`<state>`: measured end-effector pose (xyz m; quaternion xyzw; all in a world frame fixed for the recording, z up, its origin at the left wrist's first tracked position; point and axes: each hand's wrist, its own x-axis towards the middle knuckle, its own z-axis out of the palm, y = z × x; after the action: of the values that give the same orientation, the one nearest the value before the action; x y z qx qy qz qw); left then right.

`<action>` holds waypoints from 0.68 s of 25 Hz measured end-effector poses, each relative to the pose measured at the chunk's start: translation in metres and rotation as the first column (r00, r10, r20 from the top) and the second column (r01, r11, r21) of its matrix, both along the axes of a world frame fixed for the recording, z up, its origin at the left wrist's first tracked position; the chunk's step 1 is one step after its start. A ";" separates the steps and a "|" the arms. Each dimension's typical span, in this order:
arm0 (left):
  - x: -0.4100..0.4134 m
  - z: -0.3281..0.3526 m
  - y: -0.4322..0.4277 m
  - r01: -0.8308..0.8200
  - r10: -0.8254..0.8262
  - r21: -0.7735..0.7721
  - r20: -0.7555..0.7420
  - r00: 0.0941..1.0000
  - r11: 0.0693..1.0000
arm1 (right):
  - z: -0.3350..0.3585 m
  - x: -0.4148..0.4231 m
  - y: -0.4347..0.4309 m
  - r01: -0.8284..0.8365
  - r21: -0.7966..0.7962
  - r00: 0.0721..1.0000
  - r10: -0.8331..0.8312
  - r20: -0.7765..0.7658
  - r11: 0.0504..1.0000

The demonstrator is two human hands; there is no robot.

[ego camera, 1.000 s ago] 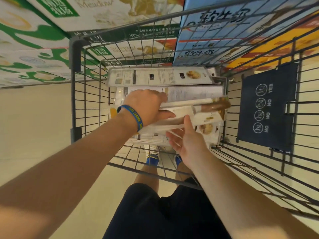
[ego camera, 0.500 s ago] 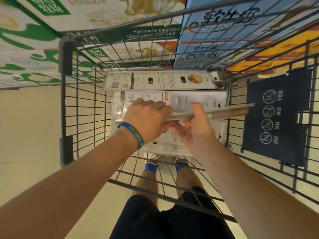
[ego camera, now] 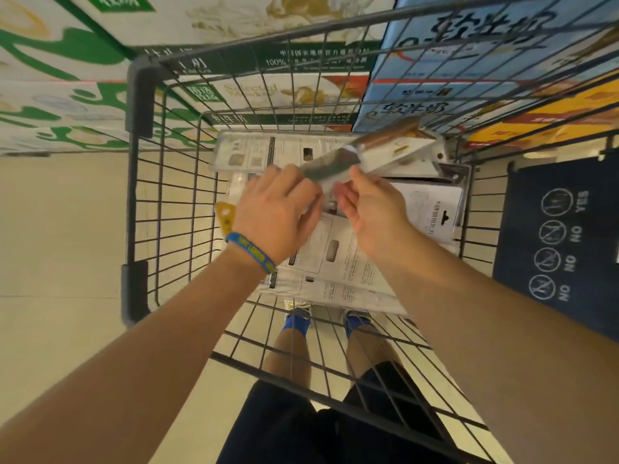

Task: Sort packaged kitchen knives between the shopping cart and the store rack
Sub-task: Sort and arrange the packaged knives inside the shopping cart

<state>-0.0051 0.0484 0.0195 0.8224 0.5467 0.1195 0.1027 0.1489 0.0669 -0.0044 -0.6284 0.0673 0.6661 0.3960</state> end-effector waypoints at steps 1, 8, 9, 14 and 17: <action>0.001 -0.002 -0.013 0.022 -0.022 -0.017 0.000 1.000 1.000 | 0.000 -0.003 0.008 0.011 -0.012 1.000 -0.011 0.008 1.000; 0.018 -0.021 -0.042 0.039 -0.135 -0.534 -0.143 0.981 0.845 | -0.003 -0.010 0.036 -0.081 0.053 0.997 0.081 -0.008 0.995; 0.017 -0.027 -0.042 0.007 -0.159 -0.588 -0.207 0.966 0.809 | -0.007 -0.006 0.029 -0.300 0.093 0.952 0.292 0.086 0.949; 0.014 -0.044 -0.045 -0.012 -0.121 -0.563 -0.199 0.973 0.826 | -0.024 0.023 0.009 -0.823 -0.037 0.407 0.635 0.656 0.566; 0.012 -0.048 -0.047 -0.033 -0.080 -0.553 -0.179 0.981 0.832 | -0.031 0.027 0.013 -0.884 -0.316 -0.105 0.511 0.853 0.345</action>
<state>0.0073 0.0009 -0.0284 0.7718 0.5549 -0.1258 0.2838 0.1761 0.0804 -0.0358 -0.7071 -0.6209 0.3355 0.0432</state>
